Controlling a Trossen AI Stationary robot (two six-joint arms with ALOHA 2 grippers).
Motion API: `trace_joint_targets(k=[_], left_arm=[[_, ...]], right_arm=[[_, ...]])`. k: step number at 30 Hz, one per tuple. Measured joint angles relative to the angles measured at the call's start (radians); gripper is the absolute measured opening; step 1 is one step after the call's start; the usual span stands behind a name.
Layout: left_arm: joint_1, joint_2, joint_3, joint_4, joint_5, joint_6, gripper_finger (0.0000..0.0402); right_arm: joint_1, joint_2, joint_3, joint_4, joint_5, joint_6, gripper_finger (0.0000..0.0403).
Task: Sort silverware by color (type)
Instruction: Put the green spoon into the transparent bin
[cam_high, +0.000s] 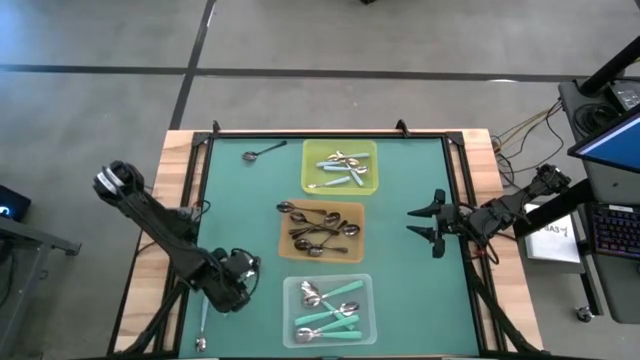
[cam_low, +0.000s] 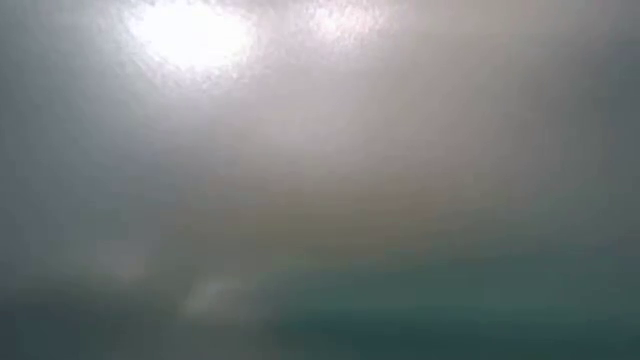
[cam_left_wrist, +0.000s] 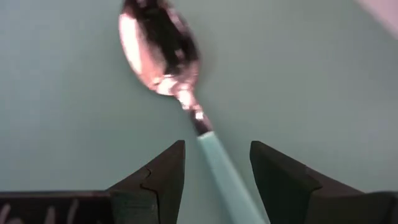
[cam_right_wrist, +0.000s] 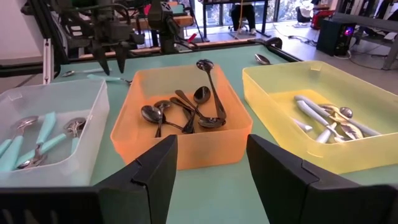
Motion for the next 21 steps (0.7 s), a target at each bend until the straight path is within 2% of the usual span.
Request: trace_joint_targets(k=[9, 15, 18, 21], left_arm=[[0.005, 0.048, 0.000, 0.037, 0.006, -0.002, 0.0164], [0.005, 0.114, -0.001, 0.031, 0.004, -0.081, 0.0163], [0.004, 0.150, 0.004, 0.024, -0.001, -0.074, 0.0153], [0.004, 0.173, 0.018, 0.011, -0.018, 0.005, 0.0125]], right_arm=[[0.000, 0.000, 0.000, 0.000, 0.000, 0.000, 0.0185], [0.000, 0.000, 0.000, 0.000, 0.000, 0.000, 0.0185], [0.000, 0.000, 0.000, 0.000, 0.000, 0.000, 0.0185], [0.000, 0.000, 0.000, 0.000, 0.000, 0.000, 0.0185]])
